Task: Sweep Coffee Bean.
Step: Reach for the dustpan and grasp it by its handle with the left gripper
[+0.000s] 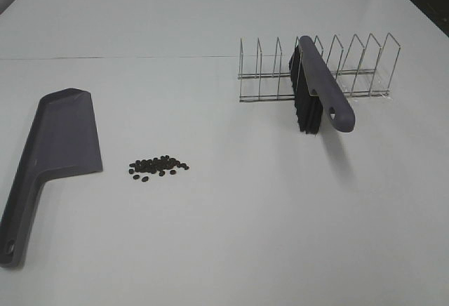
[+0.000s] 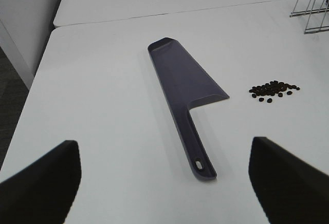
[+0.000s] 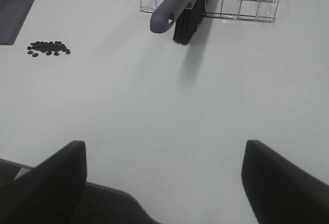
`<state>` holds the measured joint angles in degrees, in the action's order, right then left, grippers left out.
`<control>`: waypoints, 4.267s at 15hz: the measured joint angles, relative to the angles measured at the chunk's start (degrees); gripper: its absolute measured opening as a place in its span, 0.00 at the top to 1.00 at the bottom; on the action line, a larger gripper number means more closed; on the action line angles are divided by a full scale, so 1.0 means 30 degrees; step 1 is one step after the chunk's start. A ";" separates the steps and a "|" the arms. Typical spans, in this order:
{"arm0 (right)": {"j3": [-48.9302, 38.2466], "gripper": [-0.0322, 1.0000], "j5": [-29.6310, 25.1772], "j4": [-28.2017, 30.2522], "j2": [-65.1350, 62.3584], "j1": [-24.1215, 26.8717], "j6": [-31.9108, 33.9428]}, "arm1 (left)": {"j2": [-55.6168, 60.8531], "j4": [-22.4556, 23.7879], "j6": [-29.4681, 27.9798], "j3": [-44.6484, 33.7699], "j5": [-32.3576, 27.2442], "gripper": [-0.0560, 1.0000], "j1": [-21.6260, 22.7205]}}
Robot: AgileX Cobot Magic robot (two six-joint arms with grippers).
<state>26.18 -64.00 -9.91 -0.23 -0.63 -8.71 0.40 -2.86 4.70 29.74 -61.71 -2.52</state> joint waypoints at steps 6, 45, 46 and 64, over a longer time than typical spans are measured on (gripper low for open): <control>0.0000 0.20 0.0000 0.0000 0.0000 0.0000 0.0057 | 0.0000 0.0000 0.0000 0.0000 0.0000 0.18 0.0000; 0.0000 0.22 0.0000 0.0000 0.0000 0.0000 0.0057 | -2.3510 -0.0306 -0.5519 0.2044 0.7697 0.24 0.0019; 0.0000 0.22 0.0000 0.0000 0.0000 0.0000 0.0057 | -2.4714 -0.0325 -0.5519 0.2655 0.7697 0.24 0.0019; 0.0000 0.22 0.0000 -0.0019 0.0000 0.0000 0.0057 | -3.6688 -0.1833 -0.5500 0.6665 0.8728 0.27 -0.1050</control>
<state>26.18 -64.00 -9.97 -0.23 -0.63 -8.54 -109.66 -8.37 -11.80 49.73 -35.52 -5.67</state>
